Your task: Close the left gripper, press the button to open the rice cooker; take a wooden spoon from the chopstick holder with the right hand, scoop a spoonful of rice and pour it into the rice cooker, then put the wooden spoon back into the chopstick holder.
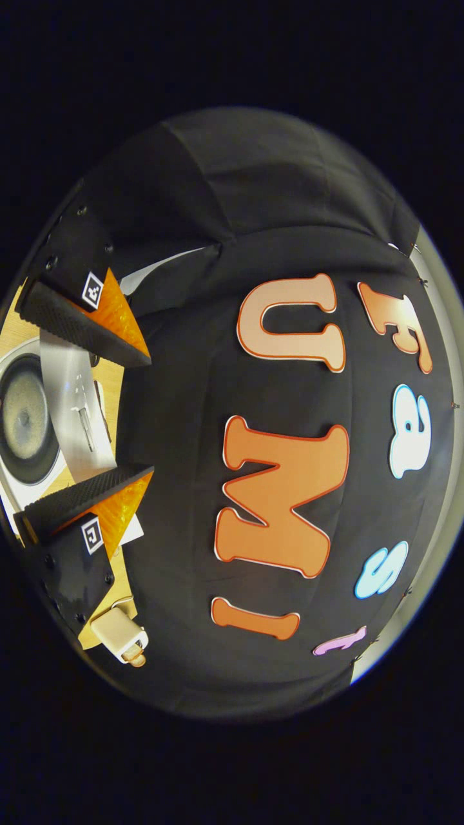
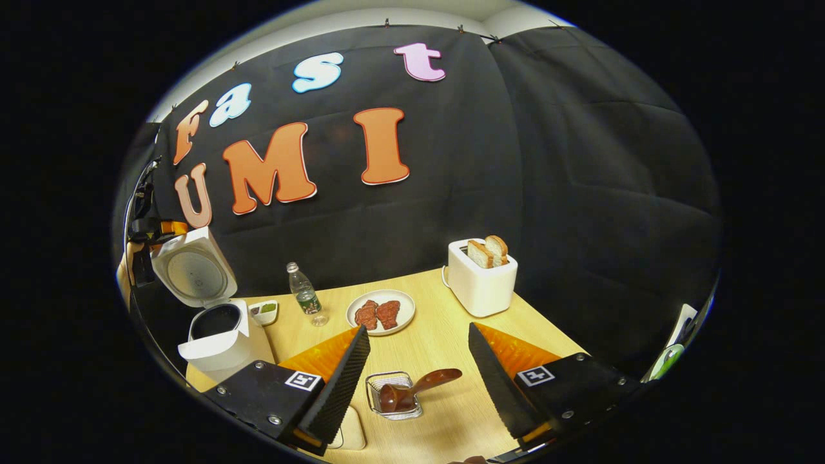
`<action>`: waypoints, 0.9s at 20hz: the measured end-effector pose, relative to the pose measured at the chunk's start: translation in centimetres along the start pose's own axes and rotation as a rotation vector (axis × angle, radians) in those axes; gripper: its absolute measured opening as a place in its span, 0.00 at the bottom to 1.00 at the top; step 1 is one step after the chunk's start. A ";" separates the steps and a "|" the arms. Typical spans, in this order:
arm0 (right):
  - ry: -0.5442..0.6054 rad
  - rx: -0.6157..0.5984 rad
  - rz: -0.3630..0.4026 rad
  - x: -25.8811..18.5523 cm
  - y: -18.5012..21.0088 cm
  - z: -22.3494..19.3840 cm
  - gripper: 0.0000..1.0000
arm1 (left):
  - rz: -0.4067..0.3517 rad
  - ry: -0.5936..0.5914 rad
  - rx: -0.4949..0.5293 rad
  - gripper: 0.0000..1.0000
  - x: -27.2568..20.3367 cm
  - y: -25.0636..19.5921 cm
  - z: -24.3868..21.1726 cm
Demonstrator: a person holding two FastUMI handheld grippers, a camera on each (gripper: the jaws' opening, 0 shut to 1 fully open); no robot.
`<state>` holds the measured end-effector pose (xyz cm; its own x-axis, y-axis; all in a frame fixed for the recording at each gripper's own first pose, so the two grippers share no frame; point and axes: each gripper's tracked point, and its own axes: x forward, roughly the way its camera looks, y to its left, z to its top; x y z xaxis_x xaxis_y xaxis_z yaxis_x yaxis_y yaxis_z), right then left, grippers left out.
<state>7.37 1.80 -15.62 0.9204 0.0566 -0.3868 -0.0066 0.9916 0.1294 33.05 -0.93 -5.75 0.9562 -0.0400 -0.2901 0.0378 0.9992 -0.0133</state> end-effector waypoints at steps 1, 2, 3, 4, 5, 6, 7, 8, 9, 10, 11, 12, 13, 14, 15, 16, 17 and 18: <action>0.005 -0.002 0.009 -0.1 0.1 -0.1 0.95 | -0.009 0.006 0.000 1.00 -1.0 -0.4 -0.6; 0.005 0.001 0.019 -0.2 0.3 -0.2 0.95 | -0.017 0.017 -0.010 1.00 -2.1 -0.8 -1.4; 0.008 0.005 0.033 -0.4 0.6 -0.3 0.95 | -0.028 0.031 -0.020 1.00 -3.0 -1.3 -2.5; 0.016 0.007 0.045 -0.5 0.9 -0.7 0.95 | -0.042 0.050 -0.031 1.00 -3.9 -1.9 -3.6; 0.024 0.007 0.057 -0.7 1.1 -1.1 0.95 | -0.052 0.070 -0.037 1.00 -4.5 -2.3 -4.9; 0.032 0.004 0.072 -0.9 1.3 -1.5 0.95 | -0.053 0.096 -0.041 1.00 -5.1 -2.6 -6.6; 0.036 0.000 0.082 -1.1 1.5 -1.8 0.95 | -0.055 0.128 -0.048 1.00 -5.5 -2.8 -8.3; 0.041 -0.006 0.092 -1.4 1.6 -2.1 0.95 | -0.053 0.162 -0.057 1.00 -5.9 -3.0 -10.2; 0.045 -0.009 0.100 -1.6 1.6 -2.4 0.95 | -0.048 0.191 -0.067 1.00 -6.3 -3.2 -11.9; 0.051 -0.013 0.107 -1.8 1.6 -2.7 0.95 | -0.039 0.213 -0.073 1.00 -6.5 -3.3 -13.6; 0.057 -0.015 0.109 -1.9 1.5 -3.0 0.95 | -0.020 0.220 -0.072 1.00 -6.6 -3.0 -14.8; 0.063 -0.015 0.108 -2.0 1.2 -3.3 0.95 | 0.002 0.219 -0.056 1.00 -6.5 -2.8 -15.7; 0.068 -0.012 0.108 -2.2 0.9 -3.5 0.95 | 0.018 0.214 -0.042 1.00 -6.4 -2.8 -16.6; 0.074 -0.009 0.106 -2.3 0.6 -3.8 0.95 | 0.035 0.209 -0.031 1.00 -6.4 -2.8 -17.1; 0.081 -0.006 0.102 -2.3 0.2 -4.0 0.95 | 0.053 0.197 -0.026 1.00 -6.2 -2.7 -17.8; 0.088 -0.005 0.097 -2.3 -0.2 -4.4 0.95 | 0.069 0.186 -0.023 1.00 -6.0 -2.6 -18.0; 0.093 -0.004 0.091 -2.4 -0.6 -4.6 0.95 | 0.085 0.183 -0.025 1.00 -5.9 -2.6 -18.5; 0.096 -0.002 0.087 -2.6 -1.0 -4.8 0.95 | 0.098 0.186 -0.025 1.00 -5.7 -2.6 -19.0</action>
<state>3.15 1.27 -19.13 0.8749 0.1528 -0.4595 -0.0853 0.9827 0.1644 21.99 -3.31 -22.22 0.8848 0.0559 -0.4626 -0.0627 0.9980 0.0006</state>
